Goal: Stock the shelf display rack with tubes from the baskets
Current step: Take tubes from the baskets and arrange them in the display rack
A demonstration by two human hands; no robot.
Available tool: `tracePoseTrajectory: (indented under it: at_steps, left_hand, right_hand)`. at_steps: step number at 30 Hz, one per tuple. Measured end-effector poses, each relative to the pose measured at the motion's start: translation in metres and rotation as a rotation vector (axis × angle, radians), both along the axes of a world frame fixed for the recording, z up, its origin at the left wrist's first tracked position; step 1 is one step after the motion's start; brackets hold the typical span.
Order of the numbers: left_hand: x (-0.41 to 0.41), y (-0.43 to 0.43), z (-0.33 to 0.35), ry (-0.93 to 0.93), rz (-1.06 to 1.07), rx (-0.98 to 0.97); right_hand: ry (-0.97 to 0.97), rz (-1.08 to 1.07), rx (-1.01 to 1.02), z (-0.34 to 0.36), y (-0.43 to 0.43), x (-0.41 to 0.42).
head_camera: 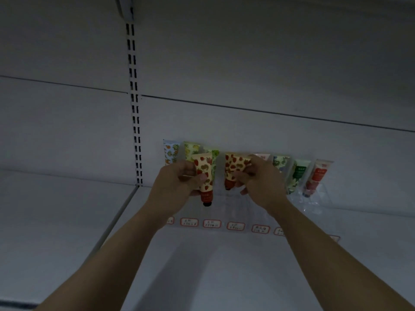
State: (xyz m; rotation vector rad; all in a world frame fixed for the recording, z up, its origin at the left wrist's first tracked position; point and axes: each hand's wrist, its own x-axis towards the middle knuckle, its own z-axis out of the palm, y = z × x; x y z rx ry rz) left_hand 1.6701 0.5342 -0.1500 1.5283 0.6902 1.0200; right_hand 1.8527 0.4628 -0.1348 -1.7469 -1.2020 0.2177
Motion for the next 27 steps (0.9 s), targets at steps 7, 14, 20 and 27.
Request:
tracePoseTrajectory:
  at_steps: [7,14,20,27]
  left_hand:
    - [0.012,-0.005,-0.006,0.016,-0.027,0.033]
    - [0.019,-0.008,-0.006,-0.001,-0.004,0.04]
    - [0.025,-0.006,-0.007,-0.033,0.012,0.058]
    - [0.037,-0.009,-0.013,-0.097,0.072,0.119]
  right_hand:
    - [-0.21,-0.144,-0.05,-0.004,0.011,0.004]
    - [-0.41,-0.178,-0.168,0.009,0.011,-0.001]
    - [-0.49,-0.154,-0.138,0.007,0.016,-0.006]
    - [-0.422,-0.187,-0.132,0.004,0.013,-0.001]
